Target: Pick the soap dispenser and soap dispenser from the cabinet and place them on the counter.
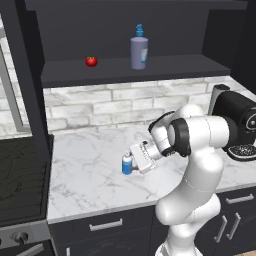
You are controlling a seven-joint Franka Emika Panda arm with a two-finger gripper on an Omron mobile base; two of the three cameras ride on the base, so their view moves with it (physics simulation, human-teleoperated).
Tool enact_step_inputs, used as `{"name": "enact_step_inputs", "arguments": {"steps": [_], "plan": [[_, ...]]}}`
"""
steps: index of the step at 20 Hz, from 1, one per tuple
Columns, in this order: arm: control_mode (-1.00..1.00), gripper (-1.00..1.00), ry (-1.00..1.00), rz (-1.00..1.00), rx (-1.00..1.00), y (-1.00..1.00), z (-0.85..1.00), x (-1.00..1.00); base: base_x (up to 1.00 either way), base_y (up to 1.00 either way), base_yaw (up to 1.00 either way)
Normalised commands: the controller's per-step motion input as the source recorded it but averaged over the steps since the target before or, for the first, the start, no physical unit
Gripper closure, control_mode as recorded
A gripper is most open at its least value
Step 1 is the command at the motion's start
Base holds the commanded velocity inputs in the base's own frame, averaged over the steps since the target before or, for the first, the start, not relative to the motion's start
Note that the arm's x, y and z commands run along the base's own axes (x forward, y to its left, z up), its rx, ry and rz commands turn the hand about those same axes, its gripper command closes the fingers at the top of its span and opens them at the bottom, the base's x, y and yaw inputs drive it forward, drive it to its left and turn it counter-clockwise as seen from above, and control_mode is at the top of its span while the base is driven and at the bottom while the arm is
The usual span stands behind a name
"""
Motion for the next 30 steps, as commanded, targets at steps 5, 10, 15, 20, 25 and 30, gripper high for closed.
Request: {"name": "enact_step_inputs", "arguments": {"steps": [5,10,15,20,25,30], "plan": [[-1.0,-1.0,0.03,0.01,-0.08,-0.09,0.08,0.01,0.0,0.0,0.0],[-1.0,-1.0,0.0,-0.04,-0.08,-0.13,0.22,-0.01,0.0,0.0,0.0],[-1.0,-1.0,-0.02,-0.04,-0.03,-0.11,0.25,-0.06,0.0,0.0,0.0],[-1.0,-1.0,-0.04,-0.04,-0.02,-0.06,0.22,-0.12,0.0,0.0,0.0],[-1.0,-1.0,-0.06,-0.04,-0.02,-0.04,0.23,-0.18,0.0,0.0,0.0],[-1.0,-1.0,-0.04,-0.02,-0.07,-0.04,0.24,-0.12,0.0,0.0,0.0]]}}
